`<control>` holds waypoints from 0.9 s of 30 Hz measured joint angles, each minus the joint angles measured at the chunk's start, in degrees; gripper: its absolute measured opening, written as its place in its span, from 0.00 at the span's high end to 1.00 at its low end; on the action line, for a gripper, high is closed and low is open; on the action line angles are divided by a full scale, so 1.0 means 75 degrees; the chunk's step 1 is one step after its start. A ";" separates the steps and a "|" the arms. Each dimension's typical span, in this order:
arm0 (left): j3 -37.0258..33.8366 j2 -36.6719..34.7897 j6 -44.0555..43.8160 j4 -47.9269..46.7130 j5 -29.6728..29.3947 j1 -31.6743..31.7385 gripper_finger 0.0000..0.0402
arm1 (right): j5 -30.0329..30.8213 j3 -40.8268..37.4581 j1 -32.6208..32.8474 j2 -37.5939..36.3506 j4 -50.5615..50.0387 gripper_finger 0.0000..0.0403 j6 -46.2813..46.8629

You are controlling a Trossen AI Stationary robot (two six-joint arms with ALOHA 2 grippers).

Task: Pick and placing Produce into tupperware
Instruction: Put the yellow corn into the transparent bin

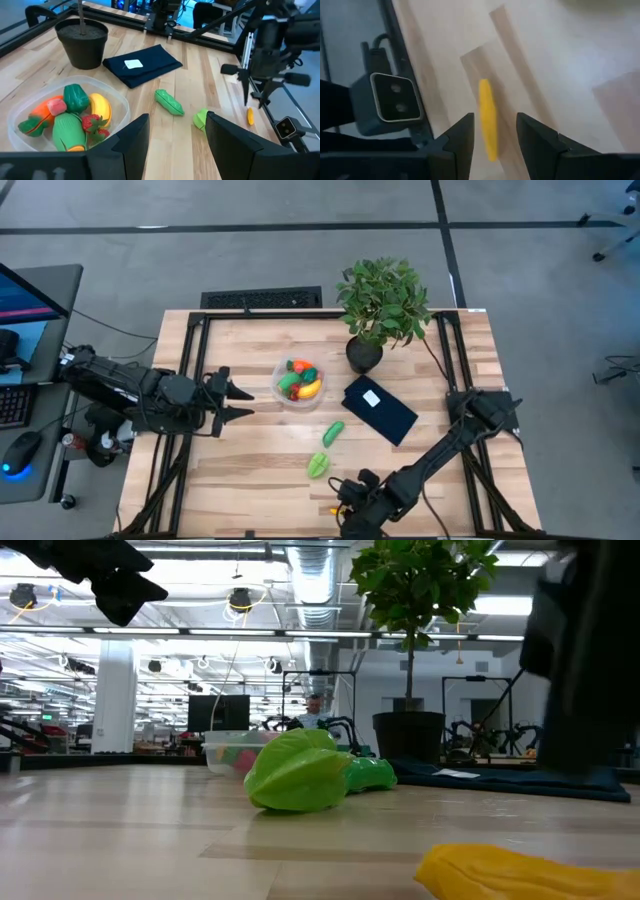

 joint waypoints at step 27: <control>0.0000 0.1620 -0.0201 0.0056 0.0096 -0.0001 0.54 | 0.0069 0.0019 0.0067 0.0311 0.0033 0.68 -0.0321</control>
